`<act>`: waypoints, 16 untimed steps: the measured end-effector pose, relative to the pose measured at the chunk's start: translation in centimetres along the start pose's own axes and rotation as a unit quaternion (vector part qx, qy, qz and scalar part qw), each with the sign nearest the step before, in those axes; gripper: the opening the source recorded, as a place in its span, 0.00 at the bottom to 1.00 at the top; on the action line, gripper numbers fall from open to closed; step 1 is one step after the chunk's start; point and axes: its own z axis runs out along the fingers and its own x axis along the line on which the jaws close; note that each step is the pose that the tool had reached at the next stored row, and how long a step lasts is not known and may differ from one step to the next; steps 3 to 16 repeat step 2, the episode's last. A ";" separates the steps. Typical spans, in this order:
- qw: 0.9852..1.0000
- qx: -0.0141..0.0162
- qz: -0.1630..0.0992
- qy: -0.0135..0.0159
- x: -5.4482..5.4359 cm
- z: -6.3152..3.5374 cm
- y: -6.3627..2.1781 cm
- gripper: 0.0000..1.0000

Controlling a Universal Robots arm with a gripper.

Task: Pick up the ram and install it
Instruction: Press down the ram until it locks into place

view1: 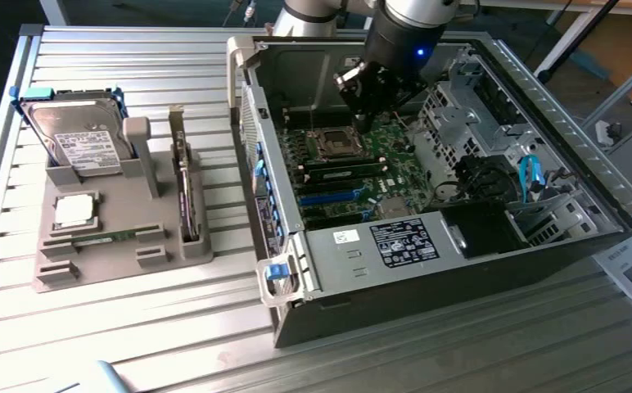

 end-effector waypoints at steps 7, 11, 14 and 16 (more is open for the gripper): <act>1.000 0.000 0.000 0.000 0.0 0.00 0.00 0.10; 1.000 0.000 0.000 0.000 0.0 0.00 0.00 0.10; 1.000 0.000 0.000 0.000 0.0 0.00 0.00 0.10; 1.000 0.000 0.000 0.000 0.0 0.00 0.00 0.10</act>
